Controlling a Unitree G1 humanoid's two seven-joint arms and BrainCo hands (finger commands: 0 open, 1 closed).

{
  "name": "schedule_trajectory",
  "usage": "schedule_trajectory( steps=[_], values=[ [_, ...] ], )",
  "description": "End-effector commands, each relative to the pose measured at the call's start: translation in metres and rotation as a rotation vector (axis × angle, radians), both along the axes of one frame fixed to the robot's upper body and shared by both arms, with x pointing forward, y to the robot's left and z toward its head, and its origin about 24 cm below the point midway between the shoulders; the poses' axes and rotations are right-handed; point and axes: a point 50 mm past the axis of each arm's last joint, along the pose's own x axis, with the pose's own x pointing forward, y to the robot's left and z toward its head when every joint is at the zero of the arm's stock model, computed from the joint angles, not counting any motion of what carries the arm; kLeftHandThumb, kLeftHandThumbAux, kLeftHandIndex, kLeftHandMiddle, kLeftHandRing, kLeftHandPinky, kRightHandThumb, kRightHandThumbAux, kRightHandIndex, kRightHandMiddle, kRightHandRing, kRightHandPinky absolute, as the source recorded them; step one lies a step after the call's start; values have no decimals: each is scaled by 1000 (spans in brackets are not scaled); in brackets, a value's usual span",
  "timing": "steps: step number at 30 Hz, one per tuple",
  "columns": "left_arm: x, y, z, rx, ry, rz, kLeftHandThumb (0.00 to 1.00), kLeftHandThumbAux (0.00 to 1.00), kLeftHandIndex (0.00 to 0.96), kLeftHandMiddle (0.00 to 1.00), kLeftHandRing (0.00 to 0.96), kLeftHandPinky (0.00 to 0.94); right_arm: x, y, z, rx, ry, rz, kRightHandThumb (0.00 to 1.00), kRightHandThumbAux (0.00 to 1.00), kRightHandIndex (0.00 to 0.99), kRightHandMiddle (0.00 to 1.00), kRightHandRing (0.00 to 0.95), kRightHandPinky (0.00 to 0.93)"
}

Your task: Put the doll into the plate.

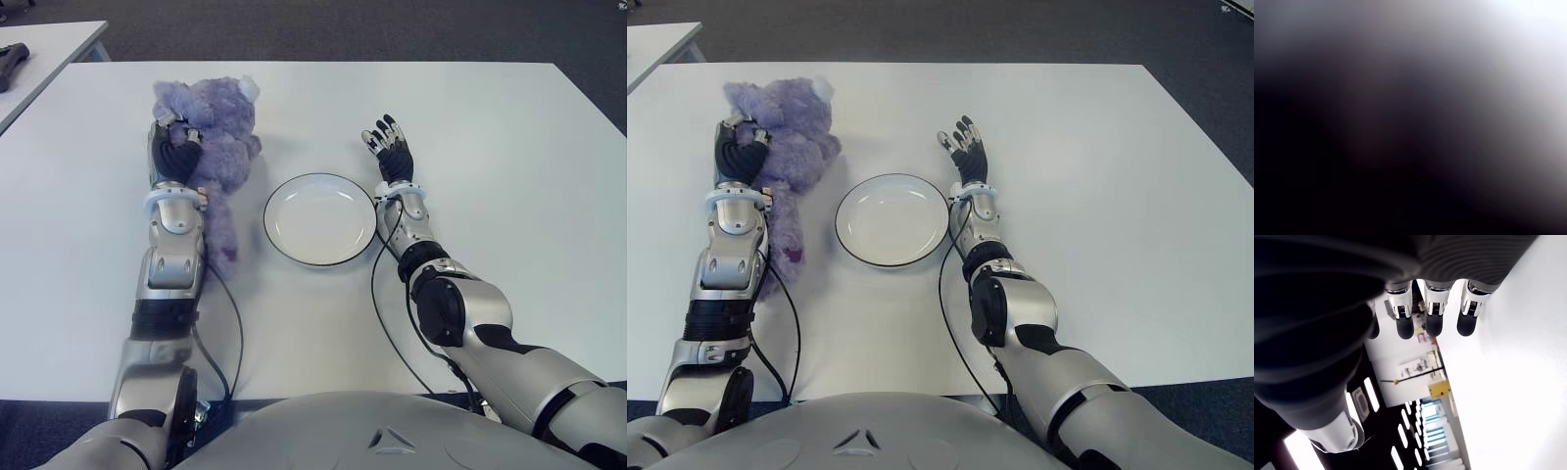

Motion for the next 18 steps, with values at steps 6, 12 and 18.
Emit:
schedule_trajectory(
  steps=[6, 12, 18],
  values=[
    [1, -11, 25, 81, -24, -61, 744, 697, 439, 946, 900, 882, -70, 12, -100, 69, 452, 9, 313, 757, 45, 0, 0, 20],
    [0, -14, 33, 95, -29, -79, 746, 696, 440, 909, 883, 875, -70, 12, -100, 71, 455, 10, 305, 751, 49, 0, 0, 15],
    [0, -18, 41, 127, -39, -96, 746, 696, 440, 906, 887, 878, -70, 12, -100, 69, 456, 12, 306, 747, 54, 1, 0, 25]
  ],
)
